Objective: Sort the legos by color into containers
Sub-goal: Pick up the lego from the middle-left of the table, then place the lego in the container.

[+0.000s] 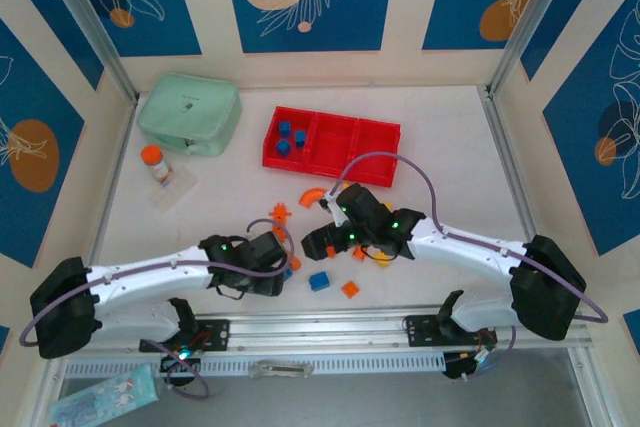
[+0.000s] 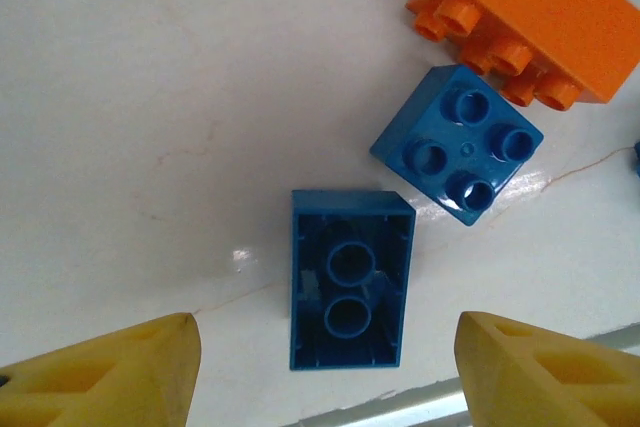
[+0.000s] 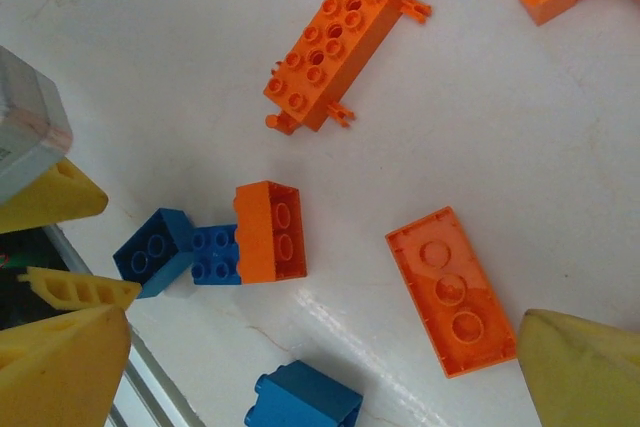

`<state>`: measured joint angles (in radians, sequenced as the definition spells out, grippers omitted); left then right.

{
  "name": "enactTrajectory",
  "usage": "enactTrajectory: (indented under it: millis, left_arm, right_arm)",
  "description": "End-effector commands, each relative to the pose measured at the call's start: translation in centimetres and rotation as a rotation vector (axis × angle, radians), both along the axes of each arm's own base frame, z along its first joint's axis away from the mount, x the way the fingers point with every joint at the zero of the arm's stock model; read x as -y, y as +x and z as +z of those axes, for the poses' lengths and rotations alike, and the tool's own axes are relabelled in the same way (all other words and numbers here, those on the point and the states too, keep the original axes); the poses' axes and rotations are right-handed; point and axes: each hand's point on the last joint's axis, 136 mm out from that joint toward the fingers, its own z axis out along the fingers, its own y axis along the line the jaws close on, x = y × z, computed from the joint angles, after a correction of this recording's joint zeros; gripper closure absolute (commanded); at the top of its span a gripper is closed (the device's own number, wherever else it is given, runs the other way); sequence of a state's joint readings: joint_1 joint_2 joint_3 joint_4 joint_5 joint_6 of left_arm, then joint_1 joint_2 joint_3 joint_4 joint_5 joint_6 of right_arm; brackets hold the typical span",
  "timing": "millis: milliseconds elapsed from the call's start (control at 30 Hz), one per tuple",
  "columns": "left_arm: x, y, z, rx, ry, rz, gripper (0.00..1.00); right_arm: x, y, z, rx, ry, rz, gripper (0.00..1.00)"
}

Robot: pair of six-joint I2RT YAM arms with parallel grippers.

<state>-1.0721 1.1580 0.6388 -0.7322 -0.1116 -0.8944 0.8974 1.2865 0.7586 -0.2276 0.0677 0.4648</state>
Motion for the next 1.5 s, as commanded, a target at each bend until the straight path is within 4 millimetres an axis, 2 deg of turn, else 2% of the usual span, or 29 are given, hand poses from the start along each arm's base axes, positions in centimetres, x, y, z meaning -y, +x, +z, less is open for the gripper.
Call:
enactTrajectory:
  millis: [0, 233, 367, 533, 700, 900, 1000, 1100, 1267, 1467]
  left_arm:
    - [0.5, -0.2, -1.1, -0.018, -0.006, 0.011, 0.33]
    - [0.0, -0.6, -3.2, -0.046, 0.032, 0.016, 0.37]
    - [-0.5, -0.8, -3.7, -0.058, 0.060, 0.039, 0.44]
    - [-0.8, -0.6, -3.8, -0.036, 0.051, 0.055, 0.59]
    - [-1.0, -0.4, -3.0, -0.015, 0.036, 0.063, 0.66]
    - [-1.2, 1.2, 0.0, 0.090, 0.030, 0.059, 0.69]
    - [-1.3, 2.8, 2.6, 0.170, 0.043, 0.051, 0.70]
    - [-1.2, 5.2, 5.5, 0.243, 0.043, 0.053, 0.70]
    - [-0.2, 10.5, 9.7, 0.331, 0.020, 0.051, 0.71]
    - [1.4, 17.6, 12.3, 0.389, -0.013, 0.072, 0.71]
  right_arm:
    - [0.3, 0.2, 0.3, 0.016, 0.015, -0.023, 0.01]
    - [0.4, 0.3, 0.3, 0.021, 0.020, -0.025, 0.01]
    - [0.4, 0.5, 0.7, 0.028, 0.030, -0.029, 0.01]
    - [0.5, 0.9, 1.0, 0.042, 0.045, -0.034, 0.01]
    - [0.8, 1.4, 1.4, 0.034, 0.063, -0.052, 0.01]
    - [1.6, 2.4, 2.5, 0.035, 0.105, -0.086, 0.01]
    - [2.1, 3.0, 3.3, 0.030, 0.136, -0.102, 0.01]
    - [2.9, 3.9, 3.8, 0.038, 0.145, -0.131, 0.01]
    - [4.7, 5.9, 4.8, 0.030, 0.171, -0.201, 0.01]
    - [6.1, 7.5, 5.8, 0.047, 0.193, -0.246, 0.01]
